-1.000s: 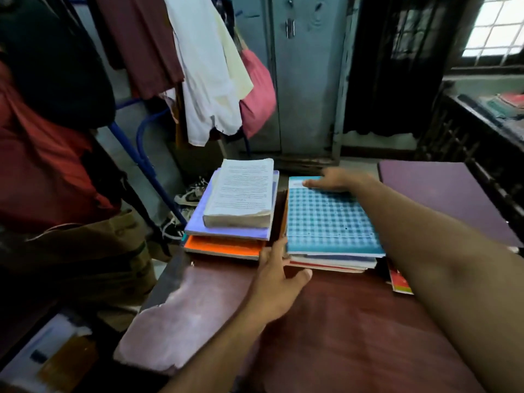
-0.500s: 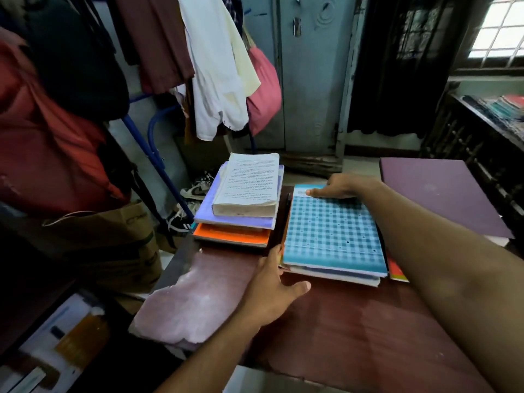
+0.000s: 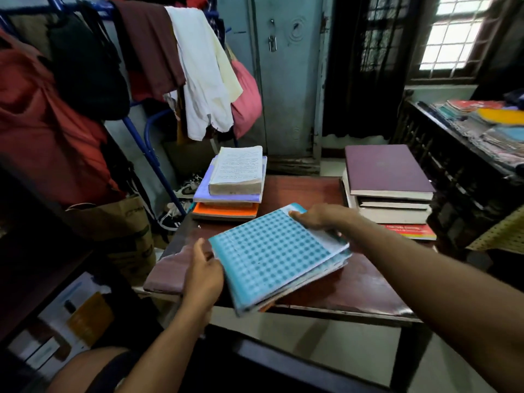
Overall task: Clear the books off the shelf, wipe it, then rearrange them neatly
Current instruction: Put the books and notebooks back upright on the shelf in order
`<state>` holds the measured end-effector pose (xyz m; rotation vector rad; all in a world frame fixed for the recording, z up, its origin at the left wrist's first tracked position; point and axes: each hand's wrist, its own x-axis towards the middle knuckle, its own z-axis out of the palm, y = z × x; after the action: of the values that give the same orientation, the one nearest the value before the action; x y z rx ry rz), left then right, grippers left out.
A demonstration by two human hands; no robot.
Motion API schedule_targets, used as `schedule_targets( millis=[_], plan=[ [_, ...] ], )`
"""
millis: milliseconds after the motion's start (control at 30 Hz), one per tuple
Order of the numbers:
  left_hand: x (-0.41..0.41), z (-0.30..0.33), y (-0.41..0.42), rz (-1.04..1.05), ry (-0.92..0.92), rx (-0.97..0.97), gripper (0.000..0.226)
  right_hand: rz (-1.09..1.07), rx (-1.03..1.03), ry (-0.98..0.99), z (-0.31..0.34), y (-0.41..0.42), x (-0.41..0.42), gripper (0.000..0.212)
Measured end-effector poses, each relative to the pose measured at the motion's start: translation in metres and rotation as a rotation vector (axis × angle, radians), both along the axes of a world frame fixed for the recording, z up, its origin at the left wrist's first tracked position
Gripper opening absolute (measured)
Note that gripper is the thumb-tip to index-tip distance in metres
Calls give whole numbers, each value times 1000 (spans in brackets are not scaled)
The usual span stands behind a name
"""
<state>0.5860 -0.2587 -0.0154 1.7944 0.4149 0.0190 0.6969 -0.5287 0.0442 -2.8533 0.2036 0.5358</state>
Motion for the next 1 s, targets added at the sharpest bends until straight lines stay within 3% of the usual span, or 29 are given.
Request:
schedule_targets(
  millis=[100,167,233,333,433,533,667,833,1000],
  plan=[
    [-5,15,18,146,4,-251,36,64,79,24,-3,14,-19,87],
    [-10,25,27,118,43,-412,24,97,101,-18,-5,20,-30,81],
    [-12,36,30,-4,57,-361,26,98,110,-46,-7,23,-34,83],
    [-7,35,31,-129,99,-105,39,78,128,-19,-6,23,-38,78],
    [-3,29,33,-124,98,18,46,91,155,-87,-1,16,-39,56],
    [-6,28,36,-108,73,88,40,153,157,-86,0,21,-46,50],
    [-4,27,49,-36,91,-8,36,231,134,-92,-3,39,-51,66],
    [-10,29,76,26,144,-183,58,248,236,-114,-5,63,-56,59],
    [-38,35,109,58,164,-354,46,298,446,-34,-3,99,-58,52]
  ],
)
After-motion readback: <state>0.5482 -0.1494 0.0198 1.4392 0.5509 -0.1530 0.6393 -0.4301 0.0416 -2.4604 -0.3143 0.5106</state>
